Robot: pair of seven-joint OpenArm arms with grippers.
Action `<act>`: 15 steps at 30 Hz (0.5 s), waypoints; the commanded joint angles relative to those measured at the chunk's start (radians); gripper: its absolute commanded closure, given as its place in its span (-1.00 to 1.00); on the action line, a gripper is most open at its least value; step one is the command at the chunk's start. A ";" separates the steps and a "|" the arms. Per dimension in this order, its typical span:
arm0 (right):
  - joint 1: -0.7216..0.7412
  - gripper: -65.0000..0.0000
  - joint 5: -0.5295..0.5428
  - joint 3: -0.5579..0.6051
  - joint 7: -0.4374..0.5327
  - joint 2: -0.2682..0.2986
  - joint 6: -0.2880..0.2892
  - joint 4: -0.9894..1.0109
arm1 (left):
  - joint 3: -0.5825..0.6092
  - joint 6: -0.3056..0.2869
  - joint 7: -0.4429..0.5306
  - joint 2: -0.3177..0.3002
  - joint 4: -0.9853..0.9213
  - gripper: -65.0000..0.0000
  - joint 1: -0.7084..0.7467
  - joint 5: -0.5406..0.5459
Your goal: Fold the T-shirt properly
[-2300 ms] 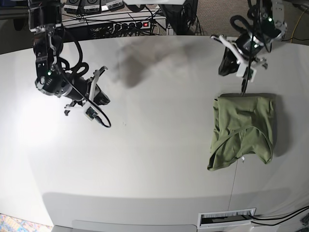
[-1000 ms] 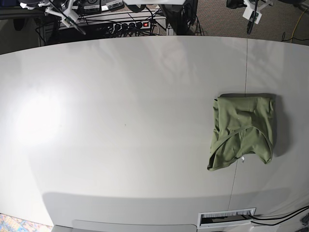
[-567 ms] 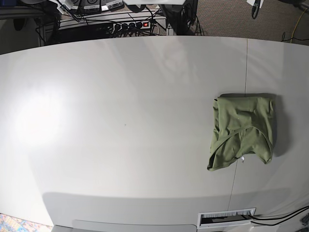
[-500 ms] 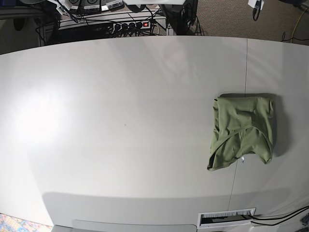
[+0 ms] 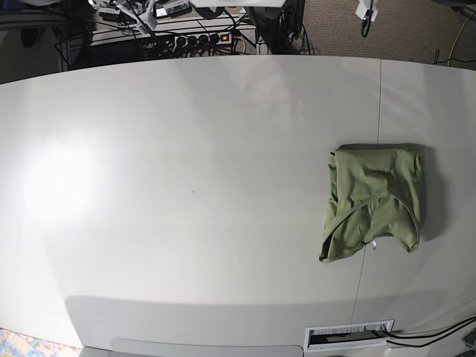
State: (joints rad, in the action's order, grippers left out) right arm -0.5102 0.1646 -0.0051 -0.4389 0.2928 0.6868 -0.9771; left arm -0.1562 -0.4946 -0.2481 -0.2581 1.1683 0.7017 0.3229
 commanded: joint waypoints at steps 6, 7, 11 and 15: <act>0.151 1.00 -0.156 -0.002 0.199 -0.064 0.011 0.276 | 0.109 0.116 0.117 -0.008 -0.163 1.00 -0.108 -0.044; 0.176 1.00 -0.182 -0.002 0.228 -0.077 0.011 0.315 | 0.131 0.138 0.140 -0.008 -0.196 1.00 -0.126 -0.043; 0.251 1.00 -0.218 -0.002 0.261 -0.128 -0.163 0.429 | 0.221 0.202 0.264 -0.004 -0.341 1.00 -0.193 -0.043; 0.292 1.00 -0.213 -0.002 0.255 -0.169 -0.341 0.495 | 0.270 0.275 0.317 0.043 -0.467 1.00 -0.246 -0.043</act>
State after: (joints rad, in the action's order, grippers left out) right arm -0.2134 -0.0513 -0.0059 -0.1844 0.1184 0.3313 -0.4786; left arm 0.1112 -0.2081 0.0612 -0.2161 0.6930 0.4435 0.2768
